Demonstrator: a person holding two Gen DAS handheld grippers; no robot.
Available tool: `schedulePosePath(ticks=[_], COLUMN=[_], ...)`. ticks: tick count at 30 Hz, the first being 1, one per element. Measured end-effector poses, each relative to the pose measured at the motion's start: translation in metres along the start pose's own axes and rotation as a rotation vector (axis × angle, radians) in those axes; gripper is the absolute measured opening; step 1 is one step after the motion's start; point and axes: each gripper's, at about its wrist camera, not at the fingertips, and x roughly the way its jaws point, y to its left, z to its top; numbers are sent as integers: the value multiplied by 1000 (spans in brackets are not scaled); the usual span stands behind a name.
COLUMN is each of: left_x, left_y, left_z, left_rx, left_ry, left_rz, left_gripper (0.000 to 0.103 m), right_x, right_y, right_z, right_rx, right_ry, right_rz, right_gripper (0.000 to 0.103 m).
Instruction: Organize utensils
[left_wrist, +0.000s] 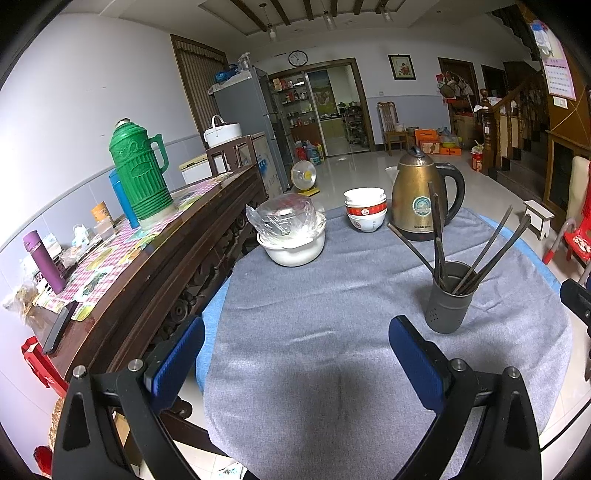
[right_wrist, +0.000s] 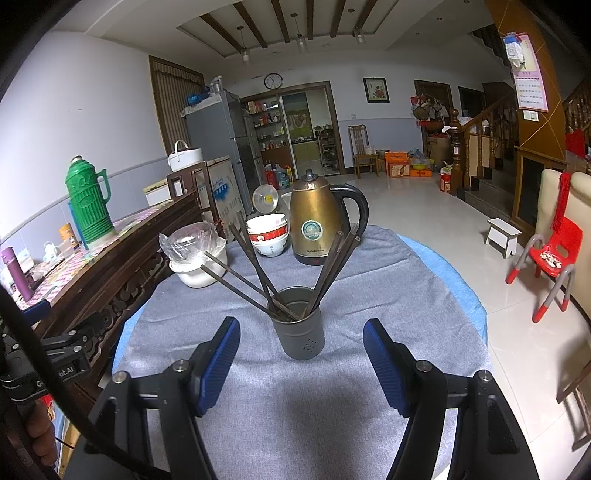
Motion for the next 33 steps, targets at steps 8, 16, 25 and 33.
schedulePosePath(ticks=[8, 16, 25, 33], left_x=[-1, -2, -1, -1], left_y=[1, 3, 4, 4], left_z=[1, 2, 4, 4], left_rx=[-3, -7, -9, -11], left_ry=[-2, -3, -3, -2], left_rz=[-1, -1, -1, -3], left_gripper=[100, 100, 100, 100], right_x=[0, -4, -5, -5], right_y=[0, 1, 2, 3], right_z=[0, 3, 5, 5], right_rx=[1, -3, -6, -6], right_ry=[0, -4, -9, -9], right_rz=[-1, 1, 1, 0], right_gripper=[73, 73, 73, 73])
